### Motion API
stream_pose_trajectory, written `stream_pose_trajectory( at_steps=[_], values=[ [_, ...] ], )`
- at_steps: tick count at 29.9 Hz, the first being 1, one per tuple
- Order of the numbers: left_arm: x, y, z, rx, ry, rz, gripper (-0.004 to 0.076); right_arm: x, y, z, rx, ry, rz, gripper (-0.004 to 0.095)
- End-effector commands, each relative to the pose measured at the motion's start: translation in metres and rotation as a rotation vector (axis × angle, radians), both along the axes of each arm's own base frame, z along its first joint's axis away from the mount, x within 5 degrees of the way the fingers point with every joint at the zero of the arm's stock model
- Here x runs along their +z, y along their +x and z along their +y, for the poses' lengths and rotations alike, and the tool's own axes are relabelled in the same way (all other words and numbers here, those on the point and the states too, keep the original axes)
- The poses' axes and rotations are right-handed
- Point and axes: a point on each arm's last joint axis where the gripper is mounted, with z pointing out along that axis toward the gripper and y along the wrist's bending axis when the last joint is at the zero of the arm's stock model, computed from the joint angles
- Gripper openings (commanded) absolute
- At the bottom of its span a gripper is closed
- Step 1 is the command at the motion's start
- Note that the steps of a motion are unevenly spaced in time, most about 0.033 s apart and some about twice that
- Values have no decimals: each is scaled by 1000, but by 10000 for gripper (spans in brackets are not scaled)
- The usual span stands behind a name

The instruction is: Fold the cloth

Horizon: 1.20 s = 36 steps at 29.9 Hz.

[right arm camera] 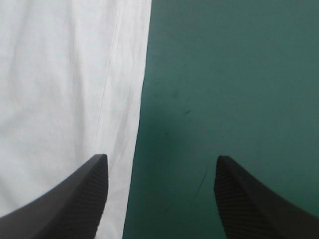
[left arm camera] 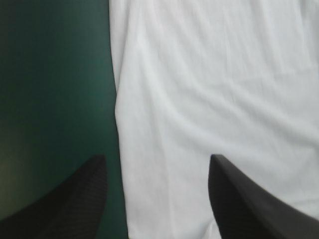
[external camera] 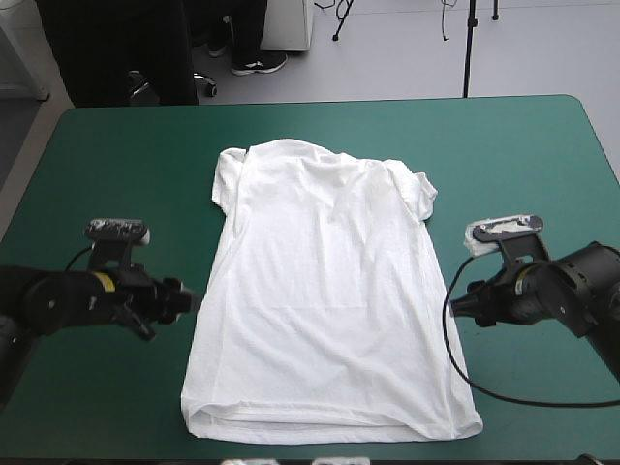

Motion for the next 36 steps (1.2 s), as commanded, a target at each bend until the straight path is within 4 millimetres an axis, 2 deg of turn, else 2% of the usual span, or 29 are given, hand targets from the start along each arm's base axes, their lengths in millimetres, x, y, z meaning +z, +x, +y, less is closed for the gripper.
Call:
stream_pose_trajectory(
  at_steps=[1,4,8,13,18,22,27,32,36],
  values=[
    [20,39,-10,22,-50,-122,441,18,21,4,-13,-6,-124,590],
    [13,78,-19,23,-26,-113,441,19,42,13,-14,-2,-155,590],
    [-8,122,-27,26,29,-65,441,16,69,24,-4,-5,-182,590],
    [-45,166,-38,15,65,8,441,5,102,38,5,-26,-164,579],
    [-76,198,-44,6,118,61,441,-3,125,46,8,-58,-150,577],
    [-89,212,-43,21,167,73,441,-8,137,51,10,-61,-144,577],
    [-104,220,-46,20,173,104,424,-19,147,53,8,-64,-126,577],
    [-119,222,-48,11,167,157,372,-35,163,41,-31,-59,-94,577],
    [-123,223,-48,12,170,170,280,-50,173,36,-29,-55,-47,577]
  ],
)
